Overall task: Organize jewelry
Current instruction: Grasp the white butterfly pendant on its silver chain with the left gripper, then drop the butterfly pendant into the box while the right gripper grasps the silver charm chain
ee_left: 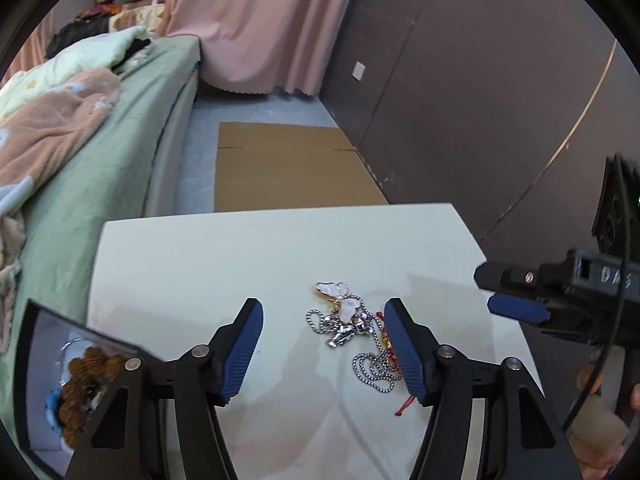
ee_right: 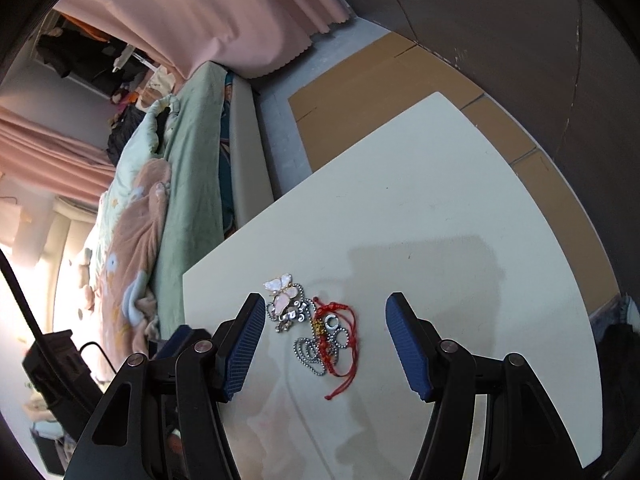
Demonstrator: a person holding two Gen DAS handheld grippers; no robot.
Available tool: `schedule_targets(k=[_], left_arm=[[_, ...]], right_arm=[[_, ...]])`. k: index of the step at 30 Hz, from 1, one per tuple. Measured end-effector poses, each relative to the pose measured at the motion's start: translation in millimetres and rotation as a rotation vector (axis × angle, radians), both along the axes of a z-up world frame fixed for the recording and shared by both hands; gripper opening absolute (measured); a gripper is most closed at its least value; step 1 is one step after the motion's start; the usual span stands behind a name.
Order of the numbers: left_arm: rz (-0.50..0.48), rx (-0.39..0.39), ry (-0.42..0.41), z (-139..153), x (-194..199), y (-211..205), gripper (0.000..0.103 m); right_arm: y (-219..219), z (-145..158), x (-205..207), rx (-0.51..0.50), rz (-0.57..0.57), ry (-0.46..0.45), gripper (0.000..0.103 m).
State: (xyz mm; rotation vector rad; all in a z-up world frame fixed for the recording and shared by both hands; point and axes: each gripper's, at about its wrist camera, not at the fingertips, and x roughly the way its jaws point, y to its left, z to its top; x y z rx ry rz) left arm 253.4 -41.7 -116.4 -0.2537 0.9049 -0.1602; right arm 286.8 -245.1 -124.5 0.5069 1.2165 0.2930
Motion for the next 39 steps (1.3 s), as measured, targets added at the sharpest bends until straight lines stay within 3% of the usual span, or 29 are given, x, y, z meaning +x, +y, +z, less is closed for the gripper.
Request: schedule_targets(k=[12,17,18,20,21,25,39], left_arm=[[-0.038,-0.007,0.094,-41.5,32.2,-21.8,0.053],[-0.044,0.079,0.047,-45.0,37.8,-35.5,0.051],[-0.045,0.103,0.039,-45.3,37.3,-38.6,0.048],[-0.048,0.143,0.037,-45.8,35.1,-41.7,0.026],[-0.061,0.14,0.036,-45.4,33.6,-42.0,0.02],[-0.07,0.072,0.047,-41.4,27.9,-33.4,0.012],[-0.021,-0.064,-0.044,15.8,-11.7,5.8,0.012]], right_arm=[[-15.6,-10.3,11.3,0.014,-0.054,0.043,0.063],[-21.6,-10.8,10.5,0.006,-0.071,0.047,0.063],[-22.8,-11.0,10.2,0.008,-0.073,0.049,0.063],[-25.1,-11.4,9.8,0.011,-0.077,0.053,0.063],[-25.9,-11.6,9.7,0.011,-0.077,0.054,0.063],[-27.0,-12.9,9.3,0.014,-0.076,0.058,0.063],[-4.2,-12.7,2.7,-0.005,-0.013,0.047,0.063]])
